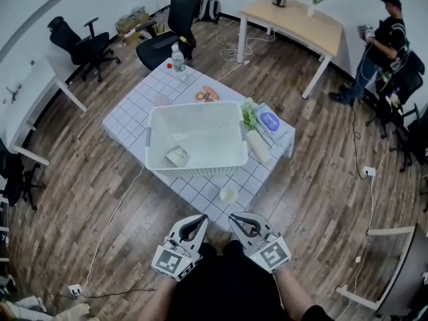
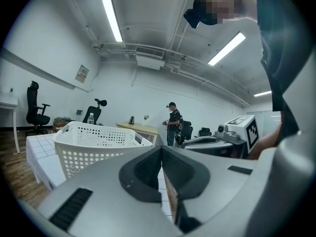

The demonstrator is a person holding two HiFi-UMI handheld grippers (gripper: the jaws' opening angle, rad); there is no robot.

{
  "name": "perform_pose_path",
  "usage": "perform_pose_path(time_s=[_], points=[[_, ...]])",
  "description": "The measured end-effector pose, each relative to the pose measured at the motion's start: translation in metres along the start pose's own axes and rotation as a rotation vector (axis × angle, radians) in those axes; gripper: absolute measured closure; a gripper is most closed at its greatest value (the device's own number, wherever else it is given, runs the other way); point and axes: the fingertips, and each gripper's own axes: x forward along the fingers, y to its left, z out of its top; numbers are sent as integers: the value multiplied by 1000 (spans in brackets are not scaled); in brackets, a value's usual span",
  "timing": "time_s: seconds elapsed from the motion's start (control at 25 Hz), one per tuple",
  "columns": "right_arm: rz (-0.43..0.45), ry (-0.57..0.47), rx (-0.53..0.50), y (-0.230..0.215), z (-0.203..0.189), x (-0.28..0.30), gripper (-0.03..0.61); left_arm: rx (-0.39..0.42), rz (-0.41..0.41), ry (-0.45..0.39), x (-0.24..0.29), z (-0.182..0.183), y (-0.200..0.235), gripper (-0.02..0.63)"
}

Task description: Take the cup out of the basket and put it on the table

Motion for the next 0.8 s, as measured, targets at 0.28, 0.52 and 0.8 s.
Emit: perform_pose_path(time_s=[0.28,0.52,0.8], points=[[9,-37,86,6,5,-4,555,8,-11,-2,-1,2,-2,607],[-10,-13,72,4,2,-4,555,35,-31,-5,-1,3,-8,607],[-6,15,57,6,-2,-4,555,37,-46,5,0,2,-12,607]])
